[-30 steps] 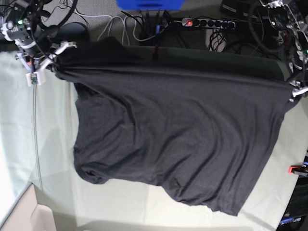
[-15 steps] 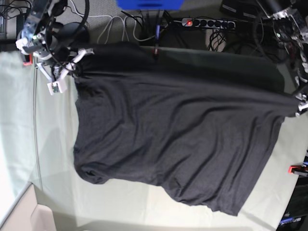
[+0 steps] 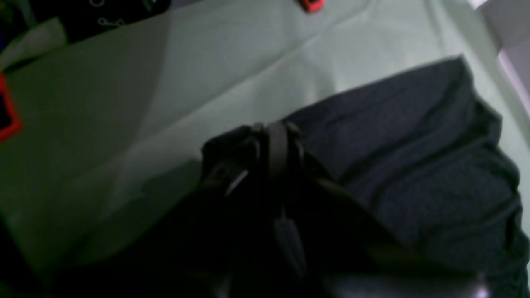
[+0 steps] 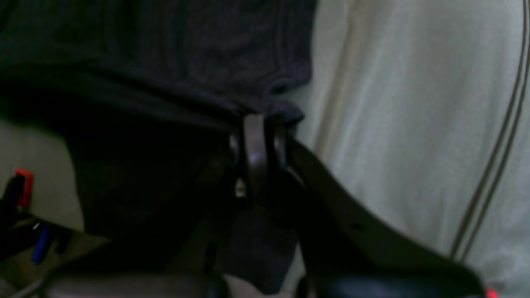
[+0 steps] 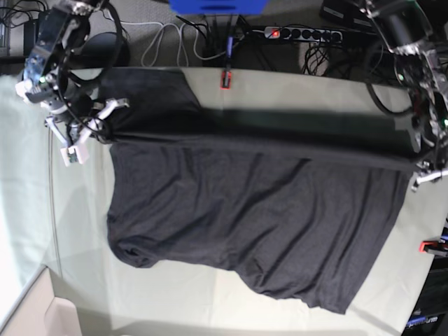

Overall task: Layout the t-shirt on the table in an organized manner, then fold the t-shirt properly
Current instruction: 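Drag the held edge with both grippers across the shirt toward the hem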

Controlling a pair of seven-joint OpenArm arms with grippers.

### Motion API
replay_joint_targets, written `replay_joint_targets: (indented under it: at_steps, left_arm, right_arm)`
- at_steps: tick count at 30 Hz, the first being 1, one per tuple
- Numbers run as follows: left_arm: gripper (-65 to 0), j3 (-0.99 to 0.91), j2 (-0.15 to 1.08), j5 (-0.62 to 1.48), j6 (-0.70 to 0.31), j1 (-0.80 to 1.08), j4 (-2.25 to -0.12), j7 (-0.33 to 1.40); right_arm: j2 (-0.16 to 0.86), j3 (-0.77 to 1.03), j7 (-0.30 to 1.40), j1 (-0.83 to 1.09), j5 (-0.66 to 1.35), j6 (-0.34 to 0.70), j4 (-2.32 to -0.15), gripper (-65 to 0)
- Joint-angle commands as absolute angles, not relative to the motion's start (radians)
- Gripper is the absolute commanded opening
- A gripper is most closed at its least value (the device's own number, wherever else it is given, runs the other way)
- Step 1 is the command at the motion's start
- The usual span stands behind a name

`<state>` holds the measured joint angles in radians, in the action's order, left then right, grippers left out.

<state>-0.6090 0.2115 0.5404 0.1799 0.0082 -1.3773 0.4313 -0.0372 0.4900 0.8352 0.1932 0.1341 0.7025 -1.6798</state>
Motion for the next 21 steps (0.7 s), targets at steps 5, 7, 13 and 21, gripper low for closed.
replay_joint_targets:
  at_steps: [5, 7, 13, 21]
  left_arm:
    - [-65.0, -0.555, 0.291, 0.536, 0.173, -0.093, -1.276, 0.401]
    - [-65.0, -0.535, 0.303, 0.536, 0.173, -0.122, -1.251, 0.401]
    - [-65.0, -0.507, 0.308, 0.536, 0.173, -0.182, -1.194, 0.401]
    - [-65.0, -0.507, 0.306, 0.536, 0.173, -0.236, -1.072, 0.401]
  right_arm:
    - [0.012, 0.490, 0.812, 0.125, 0.140, 0.698, -1.604, -65.0]
    - [0.019, 0.486, 0.814, 0.102, 0.140, 0.698, -1.580, -65.0]
    - [0.022, 0.484, 0.814, 0.028, 0.140, 0.698, -1.517, -65.0]
    - [0.038, 0.484, 0.809, -0.061, 0.140, 0.698, -1.422, -65.0]
